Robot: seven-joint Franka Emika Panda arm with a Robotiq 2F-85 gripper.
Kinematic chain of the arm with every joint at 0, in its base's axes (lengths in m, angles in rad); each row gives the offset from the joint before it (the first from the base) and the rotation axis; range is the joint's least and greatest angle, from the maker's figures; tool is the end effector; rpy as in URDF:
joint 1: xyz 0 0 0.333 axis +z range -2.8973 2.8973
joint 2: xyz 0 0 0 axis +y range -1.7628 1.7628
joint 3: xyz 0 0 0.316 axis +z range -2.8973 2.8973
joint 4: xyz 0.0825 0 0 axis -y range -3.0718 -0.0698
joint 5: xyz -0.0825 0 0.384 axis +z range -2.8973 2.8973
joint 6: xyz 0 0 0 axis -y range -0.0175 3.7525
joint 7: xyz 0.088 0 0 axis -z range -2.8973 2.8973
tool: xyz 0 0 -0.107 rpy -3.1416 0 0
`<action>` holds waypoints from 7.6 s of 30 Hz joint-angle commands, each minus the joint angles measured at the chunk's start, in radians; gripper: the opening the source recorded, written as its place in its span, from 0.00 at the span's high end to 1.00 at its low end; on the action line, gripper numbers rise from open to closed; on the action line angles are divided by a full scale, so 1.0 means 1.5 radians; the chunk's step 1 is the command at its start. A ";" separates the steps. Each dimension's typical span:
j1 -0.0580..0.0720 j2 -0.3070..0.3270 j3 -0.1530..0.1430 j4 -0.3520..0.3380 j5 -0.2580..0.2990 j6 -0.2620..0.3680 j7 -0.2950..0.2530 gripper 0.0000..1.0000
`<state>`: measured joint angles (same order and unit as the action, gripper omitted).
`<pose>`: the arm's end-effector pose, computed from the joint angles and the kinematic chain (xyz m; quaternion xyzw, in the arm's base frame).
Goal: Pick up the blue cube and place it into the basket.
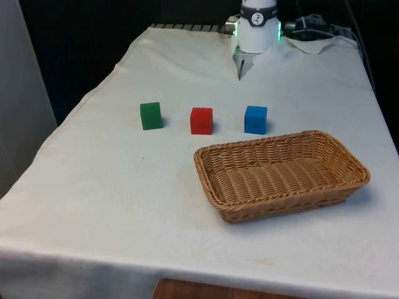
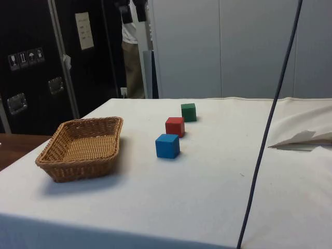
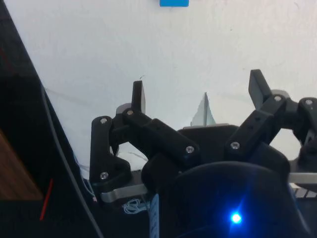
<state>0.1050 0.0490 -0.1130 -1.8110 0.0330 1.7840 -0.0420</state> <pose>0.5691 -0.0007 0.5010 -0.9991 -0.0129 0.0375 0.0142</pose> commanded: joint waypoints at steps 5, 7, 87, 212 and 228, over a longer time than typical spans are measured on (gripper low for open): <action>0.001 -0.005 0.000 0.023 -0.003 -0.028 0.002 0.00; 0.001 -0.007 0.000 0.039 -0.004 -0.044 0.002 0.00; 0.000 -0.060 0.078 -0.273 -0.044 0.279 0.078 0.00; -0.029 0.226 0.057 -0.345 0.041 0.597 0.009 0.00; -0.030 0.234 0.059 -0.349 0.039 0.621 0.028 0.10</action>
<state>0.0570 0.4000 -0.0220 -2.3340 0.0950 2.7110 -0.0050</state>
